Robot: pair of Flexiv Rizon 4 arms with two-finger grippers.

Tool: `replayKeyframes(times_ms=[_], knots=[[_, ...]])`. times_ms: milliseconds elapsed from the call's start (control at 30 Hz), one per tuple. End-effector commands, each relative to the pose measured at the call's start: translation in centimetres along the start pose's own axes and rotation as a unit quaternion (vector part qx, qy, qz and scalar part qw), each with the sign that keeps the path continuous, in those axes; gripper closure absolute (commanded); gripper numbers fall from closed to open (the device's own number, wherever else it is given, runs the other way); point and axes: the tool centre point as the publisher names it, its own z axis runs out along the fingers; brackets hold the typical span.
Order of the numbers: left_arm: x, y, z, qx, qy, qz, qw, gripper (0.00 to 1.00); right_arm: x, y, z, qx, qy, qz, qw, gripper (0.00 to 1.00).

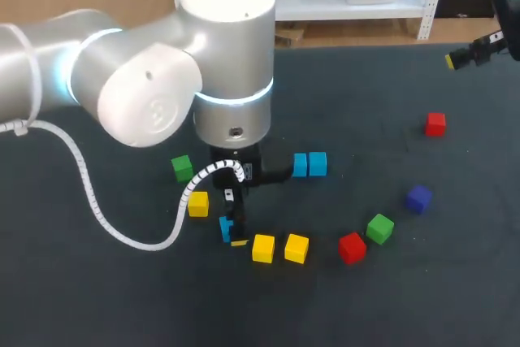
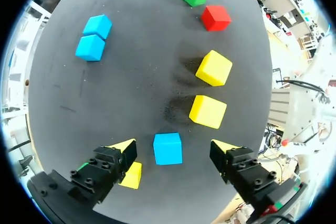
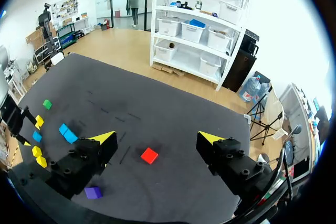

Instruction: Place the blue cubes, place green cubes on the blue cubes, place the yellow cubes on the green cubes, then place the red cubes on the yellow cubes, and place purple cube on the red cubes.

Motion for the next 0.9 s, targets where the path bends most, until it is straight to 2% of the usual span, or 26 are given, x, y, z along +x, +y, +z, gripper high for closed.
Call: replayKeyframes(times_ms=[33,200,467,533,600,633,700,733,767,800,900], knots=[[-0.3,0.1,0.3,0.005,0.006,0.0,1.0,0.08,0.2,0.2,0.1,0.005,-0.004,0.001,1.0,0.0],[0.0,0.2,0.8,0.014,0.007,-0.009,1.0,0.09,0.2,0.2,0.1,0.005,-0.004,0.001,1.0,0.0],[0.7,0.3,1.6,0.032,0.015,-0.031,0.999,0.18,0.2,0.2,0.1,0.005,-0.004,0.001,1.0,0.0],[0.7,0.3,1.7,0.035,0.016,-0.031,0.999,0.21,0.2,0.2,0.1,0.005,-0.004,0.001,1.0,0.0],[0.8,0.3,1.7,0.035,0.015,-0.033,0.999,0.28,0.2,0.2,0.1,0.005,-0.004,0.001,1.0,0.0],[0.8,0.4,1.7,0.034,0.016,-0.033,0.999,0.5,0.2,0.2,0.1,0.005,-0.004,0.001,1.0,0.0],[0.7,0.4,1.7,0.033,0.017,-0.034,0.999,0.62,0.2,0.2,0.1,0.005,-0.004,0.001,1.0,0.0],[0.7,0.5,1.7,0.034,0.021,-0.034,0.999,0.73,0.2,0.2,0.1,0.005,-0.004,0.001,1.0,0.0],[0.7,0.5,1.8,0.035,0.022,-0.036,0.998,0.93,0.2,0.2,0.1,0.005,-0.004,0.001,1.0,0.0],[0.7,0.5,1.8,0.036,0.023,-0.035,0.998,1.0,0.2,0.2,0.1,0.005,-0.004,0.001,1.0,0.0],[0.8,0.6,1.7,0.034,0.025,-0.037,0.998,1.0,0.2,0.2,0.1,0.005,-0.004,0.001,1.0,0.0]])
